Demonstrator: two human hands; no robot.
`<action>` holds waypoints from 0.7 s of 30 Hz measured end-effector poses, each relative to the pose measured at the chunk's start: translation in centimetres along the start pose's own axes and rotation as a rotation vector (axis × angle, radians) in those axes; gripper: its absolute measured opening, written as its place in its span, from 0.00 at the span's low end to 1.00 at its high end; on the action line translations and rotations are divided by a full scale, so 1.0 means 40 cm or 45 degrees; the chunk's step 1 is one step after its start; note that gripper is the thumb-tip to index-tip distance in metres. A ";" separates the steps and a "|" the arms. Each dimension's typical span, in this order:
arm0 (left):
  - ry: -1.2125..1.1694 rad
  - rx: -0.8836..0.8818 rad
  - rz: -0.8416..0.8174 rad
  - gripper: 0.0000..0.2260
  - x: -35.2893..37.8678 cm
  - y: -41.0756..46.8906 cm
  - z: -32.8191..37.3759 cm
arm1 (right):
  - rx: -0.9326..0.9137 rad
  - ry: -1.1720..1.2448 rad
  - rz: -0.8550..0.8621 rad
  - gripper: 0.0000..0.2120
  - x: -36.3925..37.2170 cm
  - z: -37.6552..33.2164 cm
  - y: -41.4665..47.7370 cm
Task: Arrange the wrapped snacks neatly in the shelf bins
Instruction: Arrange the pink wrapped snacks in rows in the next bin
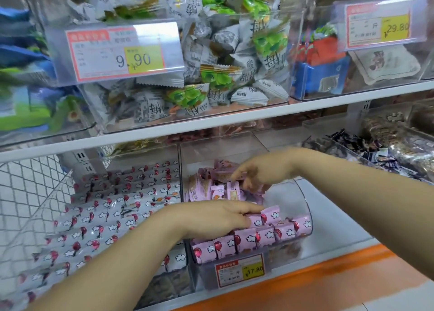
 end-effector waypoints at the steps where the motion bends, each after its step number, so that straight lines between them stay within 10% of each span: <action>1: 0.009 0.002 -0.002 0.20 -0.001 0.001 0.000 | 0.038 -0.029 -0.068 0.24 0.006 0.002 0.030; 12: 0.046 0.027 -0.024 0.20 -0.005 0.002 -0.003 | 0.159 -0.175 -0.055 0.28 0.020 -0.001 0.122; 21: 0.039 0.020 -0.002 0.20 0.002 -0.003 -0.005 | -0.141 0.623 0.276 0.16 -0.036 0.010 -0.020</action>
Point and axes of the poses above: each hand's wrist, its own y-axis towards the middle knuckle, its own x-axis out of the palm, z = x × y, the point moved 3 cm from there along y, towards the middle knuckle, and after that the axes turned 7 degrees about -z, right-handed, at the moved point
